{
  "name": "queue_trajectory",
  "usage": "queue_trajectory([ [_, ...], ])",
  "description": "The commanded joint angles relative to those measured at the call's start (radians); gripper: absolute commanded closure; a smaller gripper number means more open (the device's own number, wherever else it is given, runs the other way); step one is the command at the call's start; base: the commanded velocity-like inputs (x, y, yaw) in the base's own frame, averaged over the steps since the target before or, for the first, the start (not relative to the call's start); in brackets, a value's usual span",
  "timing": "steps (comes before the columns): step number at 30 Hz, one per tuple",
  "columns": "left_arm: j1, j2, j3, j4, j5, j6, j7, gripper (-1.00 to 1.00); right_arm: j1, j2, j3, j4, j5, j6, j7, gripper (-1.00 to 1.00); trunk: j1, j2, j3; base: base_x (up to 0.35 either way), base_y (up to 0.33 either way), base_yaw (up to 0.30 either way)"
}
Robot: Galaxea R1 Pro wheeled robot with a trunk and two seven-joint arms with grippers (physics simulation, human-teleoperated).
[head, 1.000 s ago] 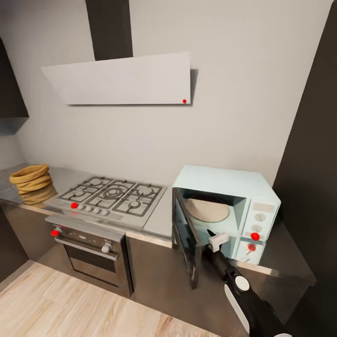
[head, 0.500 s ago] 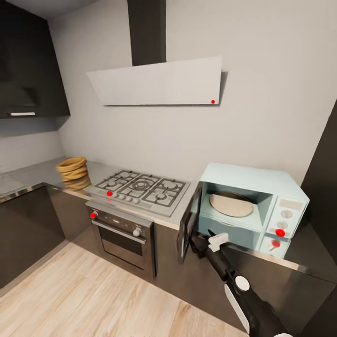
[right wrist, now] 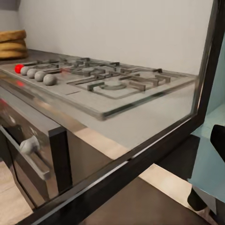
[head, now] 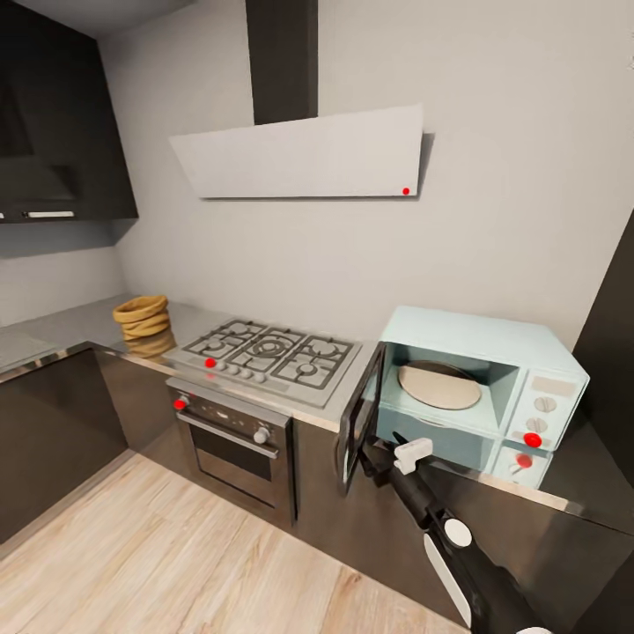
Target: In the kitchen, take the popcorn bag from the countertop, put it into the microwave, and heat it until the popcorn is cooked so the cooked popcorn ends up inside the bag.
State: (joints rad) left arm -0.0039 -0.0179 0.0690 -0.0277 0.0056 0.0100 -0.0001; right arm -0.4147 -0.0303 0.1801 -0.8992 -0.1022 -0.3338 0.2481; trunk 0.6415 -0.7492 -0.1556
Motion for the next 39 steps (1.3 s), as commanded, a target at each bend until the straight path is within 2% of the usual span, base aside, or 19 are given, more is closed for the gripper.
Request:
queue_trajectory([
  [1, -0.001, 0.000, 0.006, 0.000, 0.001, 0.001, 0.000, -1.00, -0.001, 0.004, 0.004, 0.000, -0.005, -0.004, 0.010, -1.00, 0.000, -0.001, -0.001, 0.000, -0.146, 0.000],
  [8, -0.001, 0.000, 0.006, 0.000, 0.001, 0.001, 0.000, -1.00, -0.001, 0.004, 0.002, 0.001, -0.004, -0.002, -0.007, -1.00, 0.000, -0.001, -0.001, -0.142, -0.183, 0.000],
  [12, -0.001, 0.000, 0.006, 0.000, 0.001, 0.001, 0.000, -1.00, -0.001, 0.004, -0.004, 0.005, -0.004, -0.002, -0.106, -1.00, 0.000, -0.001, -0.001, -0.318, -0.029, 0.000],
  [15, -0.001, 0.001, 0.007, 0.000, 0.001, 0.003, 0.000, -1.00, -0.002, 0.004, -0.006, 0.090, -0.004, -0.003, -0.182, -1.00, 0.000, -0.001, -0.001, -0.335, 0.016, 0.000],
  [18, -0.001, 0.004, 0.008, 0.000, 0.001, 0.004, 0.001, -1.00, -0.002, 0.004, -0.003, 0.162, -0.002, -0.003, -0.202, -1.00, 0.000, -0.001, -0.001, -0.311, 0.123, 0.000],
  [22, -0.001, 0.007, 0.008, 0.000, 0.001, 0.004, 0.001, -1.00, -0.002, 0.004, 0.000, 0.389, -0.002, -0.006, -0.206, -1.00, 0.000, -0.001, -0.001, -0.253, 0.219, 0.000],
  [24, -0.001, 0.007, 0.008, 0.000, 0.001, 0.004, 0.002, -1.00, -0.002, 0.004, 0.001, 0.541, -0.001, -0.006, -0.207, -1.00, 0.000, -0.001, -0.001, -0.186, 0.272, 0.000],
  [28, -0.001, 0.009, 0.009, 0.000, 0.002, 0.003, 0.002, -1.00, -0.001, 0.003, 0.002, 0.930, -0.001, 0.006, -0.209, -1.00, 0.000, -0.001, -0.001, -0.079, 0.305, 0.000],
  [31, -0.001, 0.009, 0.008, 0.000, 0.001, 0.001, 0.002, -1.00, 0.036, 0.004, 0.001, 0.973, -0.001, 0.093, -0.208, -1.00, 0.000, -0.001, -0.001, -0.006, 0.114, 0.000],
  [32, -0.001, 0.009, 0.008, 0.000, 0.002, 0.001, 0.002, -1.00, 0.065, 0.008, 0.000, 0.979, -0.001, 0.178, -0.207, -1.00, 0.000, -0.001, -0.001, -0.001, 0.025, 0.000],
  [35, -0.001, 0.009, 0.008, 0.000, 0.002, 0.001, 0.002, -1.00, 0.117, 0.014, 0.000, 0.981, -0.001, 0.300, -0.211, -1.00, 0.000, -0.001, -0.001, -0.001, 0.010, 0.000],
  [38, -0.001, 0.009, 0.008, 0.000, 0.002, 0.001, 0.002, -1.00, 0.167, 0.015, -0.001, 0.982, -0.001, 0.339, -0.225, -1.00, 0.000, -0.001, -0.001, 0.000, 0.002, 0.000],
  [39, -0.001, 0.009, 0.008, 0.000, 0.002, 0.001, 0.002, -1.00, 0.205, 0.014, 0.000, 0.982, -0.001, 0.344, -0.257, -1.00, 0.000, -0.001, -0.001, 0.000, 0.000, 0.000],
])
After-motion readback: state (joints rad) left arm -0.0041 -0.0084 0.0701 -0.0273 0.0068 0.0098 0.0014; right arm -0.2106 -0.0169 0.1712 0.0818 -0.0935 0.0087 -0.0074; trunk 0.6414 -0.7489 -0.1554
